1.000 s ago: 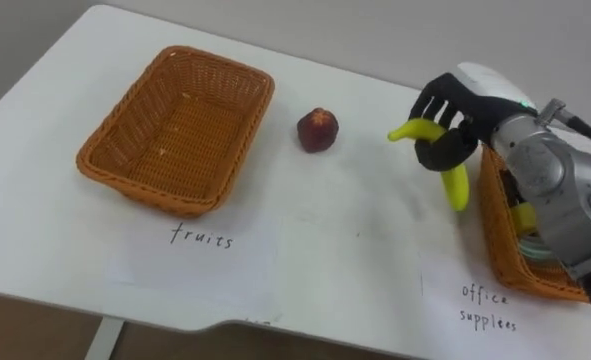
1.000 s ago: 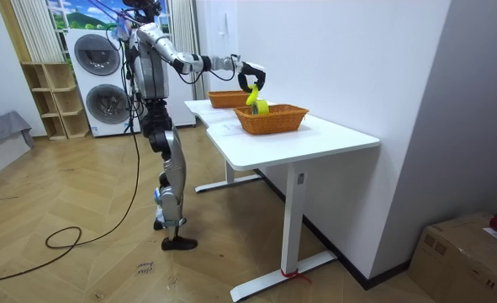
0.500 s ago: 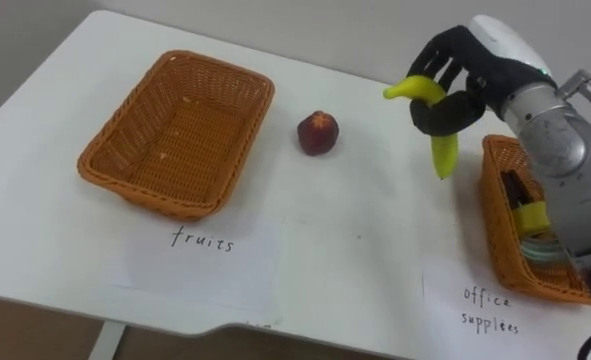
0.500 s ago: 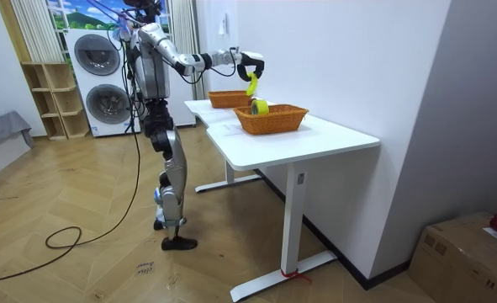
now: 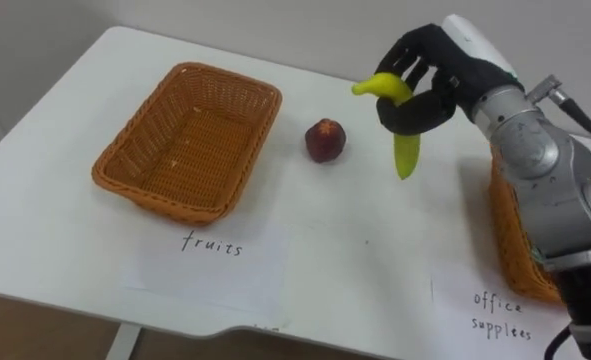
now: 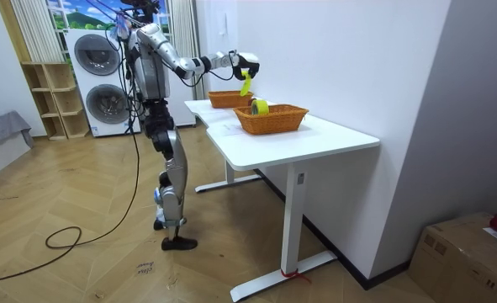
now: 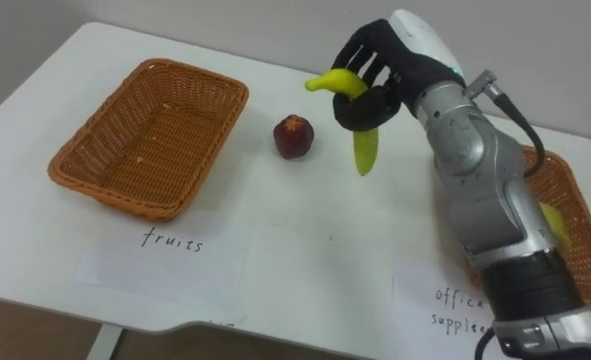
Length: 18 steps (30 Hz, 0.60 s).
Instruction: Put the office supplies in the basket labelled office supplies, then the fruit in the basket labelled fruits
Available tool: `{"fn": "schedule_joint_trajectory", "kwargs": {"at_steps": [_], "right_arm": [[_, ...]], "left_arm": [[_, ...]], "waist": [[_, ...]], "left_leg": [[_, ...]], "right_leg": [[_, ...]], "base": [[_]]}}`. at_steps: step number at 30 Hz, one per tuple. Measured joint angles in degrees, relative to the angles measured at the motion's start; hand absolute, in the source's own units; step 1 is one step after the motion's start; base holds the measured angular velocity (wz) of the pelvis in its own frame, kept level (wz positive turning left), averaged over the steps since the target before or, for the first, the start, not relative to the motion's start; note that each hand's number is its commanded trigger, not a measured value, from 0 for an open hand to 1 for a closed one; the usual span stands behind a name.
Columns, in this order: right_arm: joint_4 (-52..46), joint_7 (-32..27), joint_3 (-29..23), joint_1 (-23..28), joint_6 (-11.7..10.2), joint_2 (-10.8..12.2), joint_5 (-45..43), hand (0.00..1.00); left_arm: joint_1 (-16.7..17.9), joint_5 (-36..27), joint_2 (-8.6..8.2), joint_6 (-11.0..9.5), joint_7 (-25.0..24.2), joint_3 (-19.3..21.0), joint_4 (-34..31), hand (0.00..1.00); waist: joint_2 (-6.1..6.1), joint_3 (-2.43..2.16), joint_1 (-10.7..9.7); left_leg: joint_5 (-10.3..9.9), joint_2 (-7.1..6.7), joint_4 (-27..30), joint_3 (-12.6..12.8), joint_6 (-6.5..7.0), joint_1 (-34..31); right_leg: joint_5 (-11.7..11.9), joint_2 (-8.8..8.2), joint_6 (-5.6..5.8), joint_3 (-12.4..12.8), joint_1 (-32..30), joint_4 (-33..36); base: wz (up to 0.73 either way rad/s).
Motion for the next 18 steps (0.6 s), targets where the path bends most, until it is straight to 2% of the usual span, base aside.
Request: {"fn": "schedule_joint_trajectory", "kwargs": {"at_steps": [5, 12, 15, 18], "right_arm": [[0.0, -0.6, 0.0, -0.1, 0.0, 0.0, 2.8, 1.00], [0.0, -0.6, 0.0, -0.5, 0.1, 0.1, 7.2, 1.00], [2.1, -1.1, 0.3, -3.7, 0.0, 2.3, 9.0, 1.00], [3.1, -2.2, 0.7, -5.5, 0.0, 2.5, 10.4, 1.00]], "left_arm": [[0.2, 0.6, -0.01, 0.2, 0.0, 0.7, 0.0, 0.00], [0.8, 3.6, 0.13, 1.6, -0.2, 0.8, -0.6, 0.00], [0.9, 3.9, 0.16, 1.6, -0.7, 0.8, -0.6, 0.00], [0.5, 5.0, 0.17, 1.6, -1.1, 0.8, -0.8, 0.00]], "waist": [[-0.28, -0.02, 0.5], [-0.97, 0.33, 2.1], [-0.89, 0.42, 2.3], [-0.92, 0.42, 3.6]], "left_leg": [[0.1, -0.58, 0.0, -1.4, 0.13, 0.0], [0.1, -0.73, -0.3, -1.8, 0.21, -0.2], [0.1, -0.69, -0.2, -1.8, 0.22, -0.2], [0.1, -0.70, -0.3, -2.0, 0.23, -0.3]], "right_leg": [[-0.6, -0.52, 0.36, -1.0, 0.6, 0.0], [-0.6, -0.81, 0.41, -2.4, 0.5, 0.1], [-0.6, -0.82, 0.41, -2.4, 0.5, 0.1], [-0.6, -0.81, 0.42, -2.4, 0.4, 0.0]], "base": [[0.15], [0.02], [0.00], [0.03]]}}
